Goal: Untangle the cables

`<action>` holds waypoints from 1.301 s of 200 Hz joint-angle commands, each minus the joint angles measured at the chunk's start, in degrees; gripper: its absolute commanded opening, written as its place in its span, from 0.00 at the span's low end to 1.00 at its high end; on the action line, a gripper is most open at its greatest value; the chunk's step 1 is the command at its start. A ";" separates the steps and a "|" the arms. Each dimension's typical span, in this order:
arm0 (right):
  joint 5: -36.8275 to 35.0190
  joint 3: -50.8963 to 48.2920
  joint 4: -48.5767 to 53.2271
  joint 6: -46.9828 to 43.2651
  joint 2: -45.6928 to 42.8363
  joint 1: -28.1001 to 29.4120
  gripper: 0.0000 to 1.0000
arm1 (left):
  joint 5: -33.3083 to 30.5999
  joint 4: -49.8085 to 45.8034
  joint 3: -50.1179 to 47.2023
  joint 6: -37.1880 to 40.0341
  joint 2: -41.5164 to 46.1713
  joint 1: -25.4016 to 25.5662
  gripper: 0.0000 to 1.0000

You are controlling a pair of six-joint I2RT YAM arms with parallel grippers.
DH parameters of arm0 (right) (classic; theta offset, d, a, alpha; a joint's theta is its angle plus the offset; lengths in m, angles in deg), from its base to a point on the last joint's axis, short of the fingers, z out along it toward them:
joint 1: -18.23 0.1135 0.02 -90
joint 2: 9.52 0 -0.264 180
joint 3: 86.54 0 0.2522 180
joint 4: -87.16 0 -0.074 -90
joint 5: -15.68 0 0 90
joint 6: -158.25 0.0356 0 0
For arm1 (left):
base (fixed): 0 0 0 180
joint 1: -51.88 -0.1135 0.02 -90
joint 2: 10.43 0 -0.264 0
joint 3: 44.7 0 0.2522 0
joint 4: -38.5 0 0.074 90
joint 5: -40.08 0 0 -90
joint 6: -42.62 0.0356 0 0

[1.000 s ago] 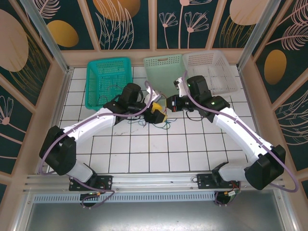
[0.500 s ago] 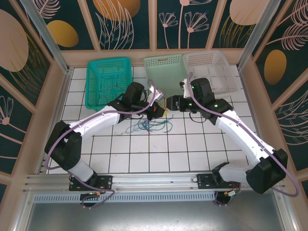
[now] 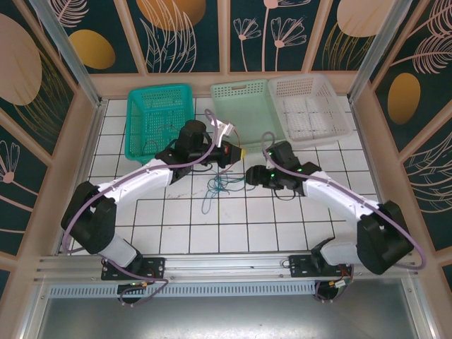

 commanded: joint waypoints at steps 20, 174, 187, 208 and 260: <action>-5.97 -0.36 -8.08 -0.18 4.14 4.92 0.73 | -2.62 8.24 -3.06 -6.67 3.41 -0.20 0.00; -15.10 0.11 -8.66 10.71 20.16 -0.27 0.08 | -9.56 6.46 -7.50 -5.80 12.41 -0.43 0.00; -15.13 -0.49 -8.15 10.39 20.18 -1.27 0.03 | -10.26 5.02 -7.44 -5.21 13.19 -0.85 0.00; -15.68 -1.16 -6.80 9.63 20.76 -1.83 0.00 | -11.80 3.18 -7.36 -4.37 13.91 -1.39 0.00; -18.04 -3.57 -6.00 8.44 15.15 0.23 0.18 | -14.88 -0.68 -6.09 -3.28 13.36 -1.89 0.00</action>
